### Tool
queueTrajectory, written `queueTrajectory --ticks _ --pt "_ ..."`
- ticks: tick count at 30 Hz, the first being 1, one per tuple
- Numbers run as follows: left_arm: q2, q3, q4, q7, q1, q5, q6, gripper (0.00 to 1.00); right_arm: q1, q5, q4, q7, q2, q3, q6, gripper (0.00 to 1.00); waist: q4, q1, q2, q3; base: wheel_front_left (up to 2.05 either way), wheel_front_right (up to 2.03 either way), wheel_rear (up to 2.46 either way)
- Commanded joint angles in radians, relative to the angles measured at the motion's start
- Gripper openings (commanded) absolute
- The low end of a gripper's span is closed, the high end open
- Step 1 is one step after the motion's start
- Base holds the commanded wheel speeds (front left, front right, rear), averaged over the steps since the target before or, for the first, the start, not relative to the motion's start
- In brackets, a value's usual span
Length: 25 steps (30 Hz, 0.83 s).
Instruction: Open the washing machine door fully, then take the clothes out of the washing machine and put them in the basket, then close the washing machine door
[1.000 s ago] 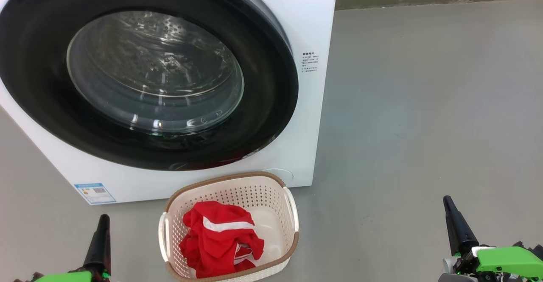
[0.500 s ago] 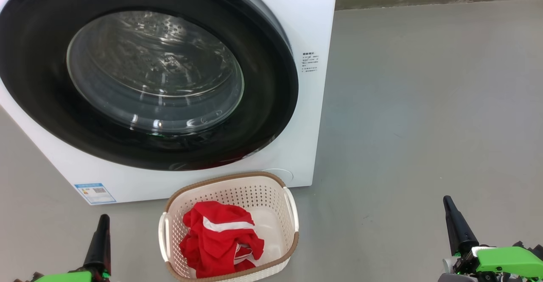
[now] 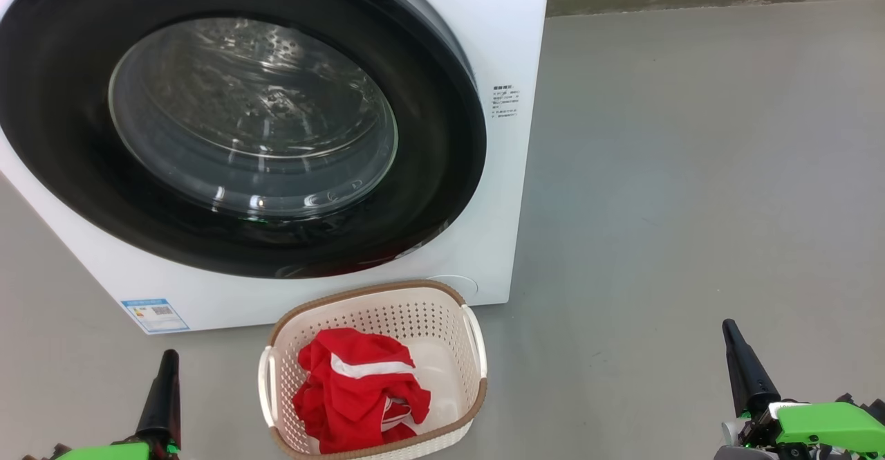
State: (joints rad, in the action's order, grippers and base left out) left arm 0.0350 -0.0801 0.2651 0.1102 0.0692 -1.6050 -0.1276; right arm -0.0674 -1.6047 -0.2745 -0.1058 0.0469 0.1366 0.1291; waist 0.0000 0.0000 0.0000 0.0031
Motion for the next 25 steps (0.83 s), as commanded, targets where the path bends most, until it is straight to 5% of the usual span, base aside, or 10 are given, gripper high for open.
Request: queueTrajectory --ticks 1,25 --pt "0.015 -0.034 -0.02 0.003 0.039 -0.004 -0.003 0.0 -0.04 -0.004 0.03 -0.008 0.003 -0.023 0.002 0.0 0.0 0.0 0.0 0.0 0.0 0.0 0.0" --pt "0.015 -0.034 -0.02 0.003 0.039 -0.004 -0.003 0.0 -0.04 -0.004 0.03 -0.008 0.003 -0.023 0.002 0.0 0.0 0.0 0.0 0.0 0.0 0.0 0.0"
